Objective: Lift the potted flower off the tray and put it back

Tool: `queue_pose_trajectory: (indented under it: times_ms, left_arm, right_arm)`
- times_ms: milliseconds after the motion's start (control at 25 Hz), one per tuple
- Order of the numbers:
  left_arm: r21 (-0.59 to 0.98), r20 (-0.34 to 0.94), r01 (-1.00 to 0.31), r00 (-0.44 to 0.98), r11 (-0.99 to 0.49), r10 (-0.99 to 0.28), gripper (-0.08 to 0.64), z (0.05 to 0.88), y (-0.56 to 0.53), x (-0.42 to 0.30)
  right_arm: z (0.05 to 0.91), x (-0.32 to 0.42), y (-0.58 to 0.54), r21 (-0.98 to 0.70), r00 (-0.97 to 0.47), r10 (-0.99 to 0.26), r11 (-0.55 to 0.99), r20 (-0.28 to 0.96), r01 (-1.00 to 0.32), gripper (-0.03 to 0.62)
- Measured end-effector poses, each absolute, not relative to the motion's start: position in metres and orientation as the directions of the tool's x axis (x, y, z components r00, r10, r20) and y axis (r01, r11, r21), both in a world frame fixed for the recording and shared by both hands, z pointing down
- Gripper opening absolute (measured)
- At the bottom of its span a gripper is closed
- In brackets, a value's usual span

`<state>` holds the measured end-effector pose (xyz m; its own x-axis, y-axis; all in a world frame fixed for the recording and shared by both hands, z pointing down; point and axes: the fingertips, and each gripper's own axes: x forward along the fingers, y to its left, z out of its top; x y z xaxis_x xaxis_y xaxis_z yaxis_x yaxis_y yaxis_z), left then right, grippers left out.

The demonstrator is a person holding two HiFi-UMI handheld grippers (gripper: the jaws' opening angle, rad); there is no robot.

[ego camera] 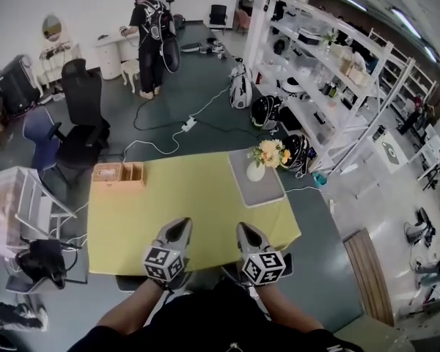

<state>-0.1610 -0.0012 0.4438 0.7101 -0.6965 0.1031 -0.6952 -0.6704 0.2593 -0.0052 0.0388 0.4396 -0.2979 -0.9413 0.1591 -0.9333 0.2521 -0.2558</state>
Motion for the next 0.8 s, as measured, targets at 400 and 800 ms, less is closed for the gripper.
queue_pose_trajectory:
  times_ms: [400, 800]
  left_arm:
    - [0.255, 0.1, -0.689, 0.717, -0.679, -0.69, 0.008, 0.448, 0.009, -0.166]
    - [0.268, 0.099, -0.694, 0.71, -0.669, -0.697, 0.008, 0.45, 0.013, -0.177]
  right_arm:
    - [0.443, -0.018, 0.057, -0.217, -0.255, -0.954, 0.219, 0.157, -0.951, 0.003]
    - [0.439, -0.029, 0.058, -0.205, -0.257, -0.954, 0.223, 0.156, -0.953, 0.002]
